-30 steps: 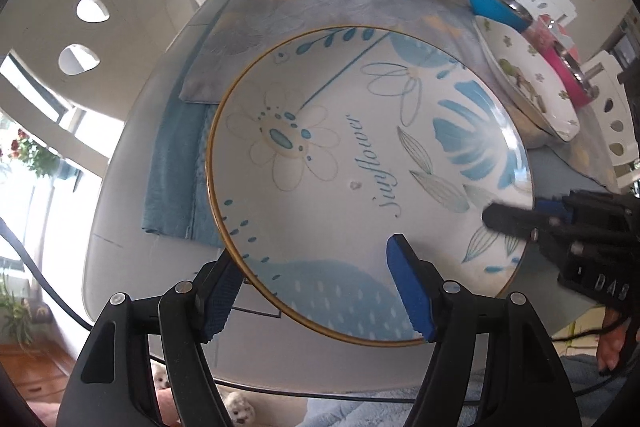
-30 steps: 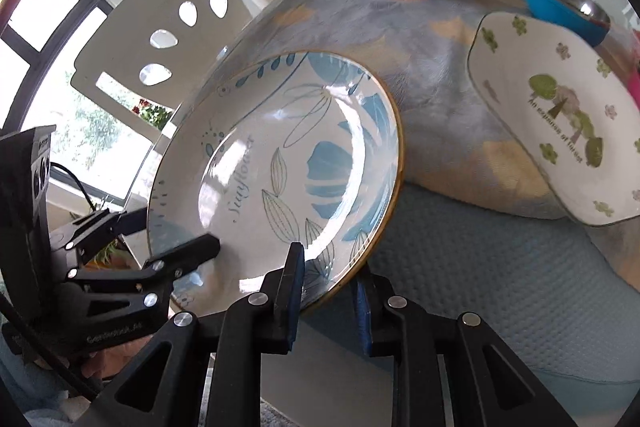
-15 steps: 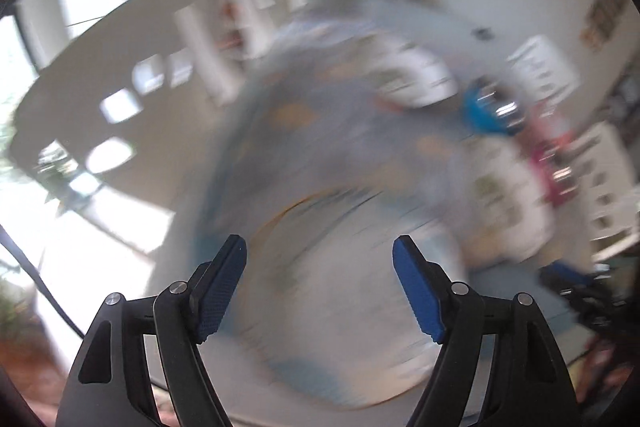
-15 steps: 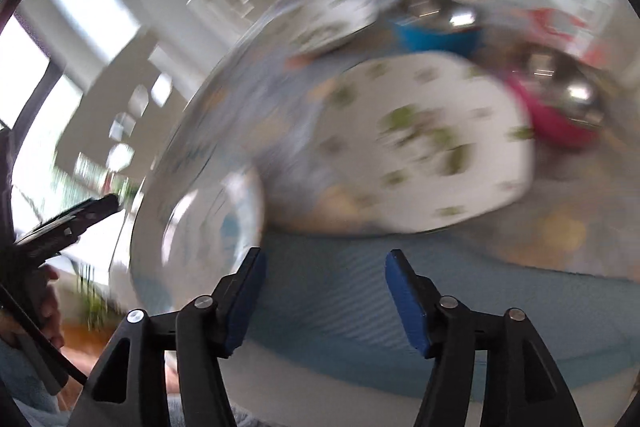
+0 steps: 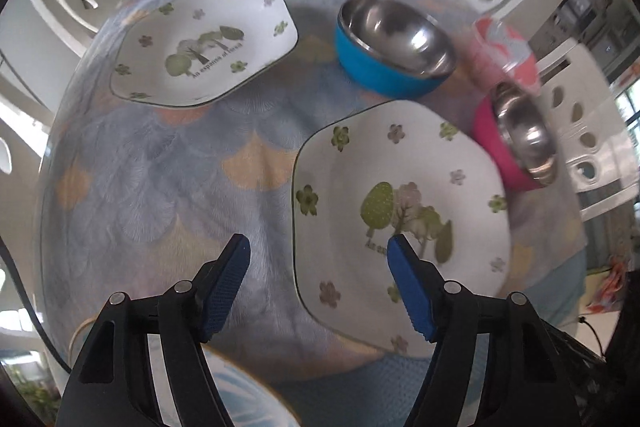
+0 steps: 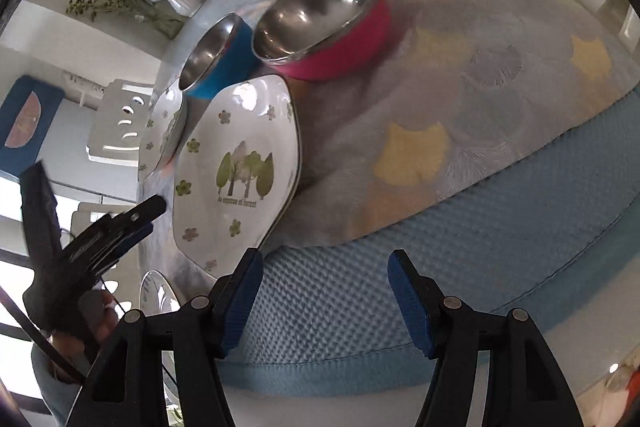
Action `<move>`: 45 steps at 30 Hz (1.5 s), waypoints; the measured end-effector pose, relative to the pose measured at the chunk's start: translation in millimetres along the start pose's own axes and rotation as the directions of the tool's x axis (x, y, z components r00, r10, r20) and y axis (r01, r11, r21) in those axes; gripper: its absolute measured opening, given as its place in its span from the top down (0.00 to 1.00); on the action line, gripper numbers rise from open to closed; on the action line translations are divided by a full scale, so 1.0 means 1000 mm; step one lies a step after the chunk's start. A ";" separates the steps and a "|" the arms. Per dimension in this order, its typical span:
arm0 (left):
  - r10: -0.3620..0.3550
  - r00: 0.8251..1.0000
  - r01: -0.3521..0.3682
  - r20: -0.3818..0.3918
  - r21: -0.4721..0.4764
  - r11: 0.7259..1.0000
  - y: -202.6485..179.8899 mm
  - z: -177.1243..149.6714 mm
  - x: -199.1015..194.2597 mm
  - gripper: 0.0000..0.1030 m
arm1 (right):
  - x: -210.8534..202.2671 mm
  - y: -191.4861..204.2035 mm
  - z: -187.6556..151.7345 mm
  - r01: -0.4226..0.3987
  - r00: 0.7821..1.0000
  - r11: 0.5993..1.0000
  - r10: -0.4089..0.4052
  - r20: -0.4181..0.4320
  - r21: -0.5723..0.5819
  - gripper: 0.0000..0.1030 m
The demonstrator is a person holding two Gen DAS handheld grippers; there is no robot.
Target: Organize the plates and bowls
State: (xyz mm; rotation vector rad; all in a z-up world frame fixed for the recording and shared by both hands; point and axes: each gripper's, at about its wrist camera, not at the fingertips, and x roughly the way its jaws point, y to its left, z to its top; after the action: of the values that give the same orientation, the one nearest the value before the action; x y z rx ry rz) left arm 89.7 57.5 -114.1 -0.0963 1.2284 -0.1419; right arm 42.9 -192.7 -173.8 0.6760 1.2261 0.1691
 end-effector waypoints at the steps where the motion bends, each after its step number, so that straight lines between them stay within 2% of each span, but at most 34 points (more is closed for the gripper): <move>1: 0.003 1.000 -0.003 -0.010 0.008 1.000 0.001 0.002 0.004 0.33 | 0.001 0.002 0.001 -0.009 1.000 1.000 0.009 0.002 -0.019 0.39; 4: -0.025 0.999 0.026 -0.036 0.025 0.999 -0.002 0.010 0.015 0.34 | 0.007 0.018 0.006 -0.021 0.999 0.995 0.024 0.025 -0.095 0.39; 6: -0.011 0.998 0.013 -0.060 0.038 0.999 -0.002 0.014 0.024 0.39 | 0.013 0.024 0.010 -0.012 0.999 0.991 0.017 0.039 -0.130 0.39; 8: 0.019 0.996 -0.015 -0.083 0.044 0.999 -0.002 0.017 0.030 0.41 | 0.018 0.027 0.015 0.050 0.998 0.986 -0.041 0.057 -0.160 0.39; 10: 0.000 0.996 0.004 -0.085 0.039 0.999 0.000 0.019 0.032 0.41 | 0.022 0.032 0.019 0.088 0.994 0.978 -0.074 0.075 -0.191 0.39; 13: -0.008 0.995 0.011 -0.095 0.026 1.000 0.005 0.023 0.039 0.43 | 0.028 0.033 0.024 0.067 0.996 0.980 -0.055 0.068 -0.189 0.39; 16: 0.000 0.992 0.000 -0.124 -0.003 1.000 0.013 0.027 0.053 0.55 | 0.037 0.029 0.028 0.068 0.997 0.985 -0.061 0.050 -0.161 0.39; 19: -0.042 0.992 0.040 -0.117 -0.019 0.999 0.015 0.031 0.055 0.67 | 0.045 0.019 0.028 0.064 0.998 0.991 -0.062 0.022 -0.119 0.39; 21: -0.066 0.991 0.063 -0.112 -0.031 0.998 0.015 0.031 0.058 0.69 | 0.049 0.016 0.028 0.079 0.997 0.992 -0.078 0.016 -0.102 0.39; 25: -0.056 0.995 0.054 -0.085 -0.026 0.998 0.013 0.029 0.059 0.69 | 0.049 0.026 0.028 0.082 0.996 0.985 -0.077 0.041 -0.150 0.39; 27: -0.042 0.993 0.041 -0.106 -0.012 0.999 0.010 0.028 0.059 0.70 | 0.051 0.033 0.027 0.091 0.995 0.979 -0.082 0.058 -0.182 0.39; 30: -0.016 0.995 0.020 -0.100 0.037 0.999 -0.002 0.023 0.049 0.72 | 0.056 0.045 0.024 0.143 0.987 0.959 -0.121 0.104 -0.244 0.56; 32: 0.014 0.997 -0.008 -0.075 0.081 0.997 -0.009 0.020 0.045 0.72 | 0.061 0.052 0.022 0.192 0.979 0.942 -0.166 0.115 -0.274 0.59; 34: 0.029 0.998 -0.024 -0.052 0.111 0.994 -0.014 0.015 0.040 0.72 | 0.060 0.048 0.021 0.201 0.977 0.943 -0.173 0.126 -0.265 0.64; 36: -0.014 0.999 0.017 -0.032 0.110 0.994 -0.016 0.011 0.030 0.72 | 0.052 0.041 0.024 0.172 0.981 0.957 -0.145 0.126 -0.233 0.68; 38: -0.092 0.995 0.094 -0.029 0.089 0.992 -0.015 0.009 0.021 0.72 | 0.037 0.038 0.024 0.180 0.973 0.959 -0.140 0.186 -0.217 0.73; 39: -0.101 0.994 0.104 -0.036 0.085 0.991 -0.015 0.005 0.019 0.72 | 0.026 0.040 0.025 0.189 0.964 0.957 -0.139 0.225 -0.220 0.73; 41: -0.109 0.994 0.112 -0.030 0.102 0.989 -0.020 0.001 0.014 0.72 | 0.014 0.041 0.028 0.177 0.960 0.964 -0.125 0.250 -0.199 0.72; 45: -0.138 0.990 0.139 -0.021 0.090 0.986 -0.025 -0.001 0.007 0.72 | 0.001 0.050 0.027 0.218 0.947 0.941 -0.140 0.290 -0.258 0.72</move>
State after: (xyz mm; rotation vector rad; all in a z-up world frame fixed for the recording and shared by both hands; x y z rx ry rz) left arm 89.9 31.4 -116.7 -0.1016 1.2282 -0.3202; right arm 78.8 -163.2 -142.1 0.3168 0.9710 0.0954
